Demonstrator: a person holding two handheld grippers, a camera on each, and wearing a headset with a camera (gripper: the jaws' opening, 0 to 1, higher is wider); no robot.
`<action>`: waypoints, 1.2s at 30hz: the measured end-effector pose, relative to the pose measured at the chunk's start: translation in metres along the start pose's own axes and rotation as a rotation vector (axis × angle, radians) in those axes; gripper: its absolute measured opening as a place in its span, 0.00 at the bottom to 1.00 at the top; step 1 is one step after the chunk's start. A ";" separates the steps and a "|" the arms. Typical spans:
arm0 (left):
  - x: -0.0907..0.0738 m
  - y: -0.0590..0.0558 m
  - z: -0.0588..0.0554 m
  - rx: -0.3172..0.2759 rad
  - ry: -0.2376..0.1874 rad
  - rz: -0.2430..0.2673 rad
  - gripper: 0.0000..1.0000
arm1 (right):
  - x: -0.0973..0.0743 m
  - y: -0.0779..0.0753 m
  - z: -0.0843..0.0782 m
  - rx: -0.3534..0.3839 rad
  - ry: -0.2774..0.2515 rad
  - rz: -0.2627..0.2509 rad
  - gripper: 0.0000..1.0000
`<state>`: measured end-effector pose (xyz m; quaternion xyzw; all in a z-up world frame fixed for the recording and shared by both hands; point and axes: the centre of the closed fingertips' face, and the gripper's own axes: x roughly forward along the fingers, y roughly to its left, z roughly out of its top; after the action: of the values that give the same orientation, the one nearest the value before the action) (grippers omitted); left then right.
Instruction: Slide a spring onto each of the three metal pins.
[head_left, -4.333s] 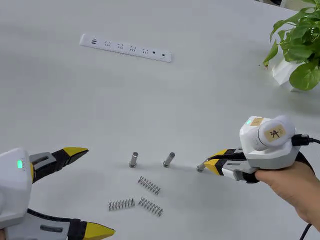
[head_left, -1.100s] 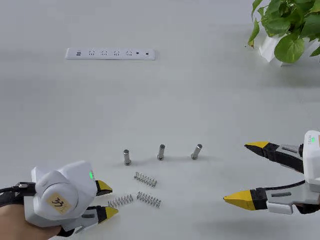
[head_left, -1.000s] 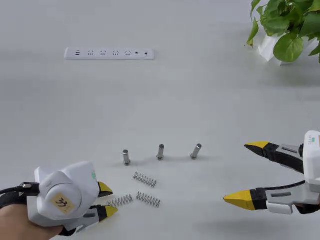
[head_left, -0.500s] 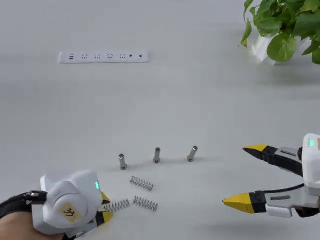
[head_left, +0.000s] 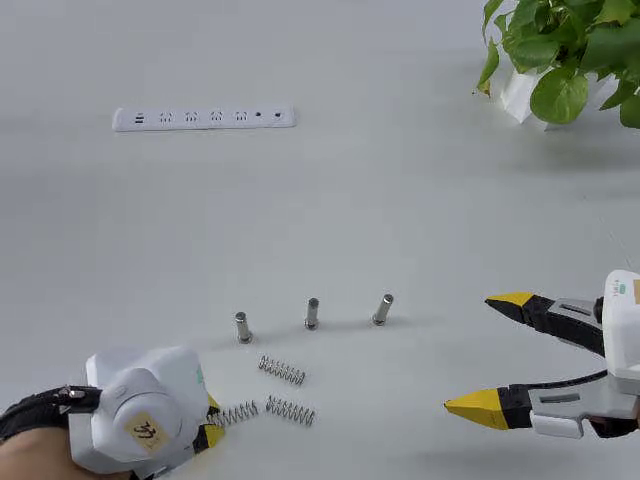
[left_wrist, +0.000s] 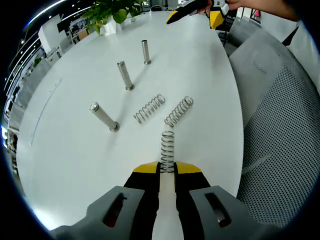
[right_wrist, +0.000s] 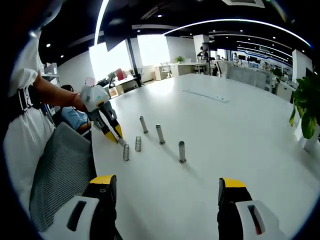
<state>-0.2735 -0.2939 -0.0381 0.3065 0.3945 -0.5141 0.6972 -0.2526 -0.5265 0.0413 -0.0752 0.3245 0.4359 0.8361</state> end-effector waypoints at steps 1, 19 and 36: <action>0.000 0.000 0.000 0.001 0.004 0.001 0.08 | 0.000 0.001 0.000 0.000 0.001 0.001 0.83; -0.002 -0.002 -0.001 -0.040 -0.023 -0.005 0.07 | 0.005 0.010 0.000 0.003 0.007 0.020 0.82; -0.034 0.001 0.022 -0.169 -0.202 0.019 0.07 | 0.001 0.025 0.027 -0.037 -0.008 0.043 0.83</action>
<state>-0.2732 -0.2956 0.0027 0.1972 0.3612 -0.5007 0.7615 -0.2589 -0.4992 0.0661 -0.0821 0.3144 0.4599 0.8264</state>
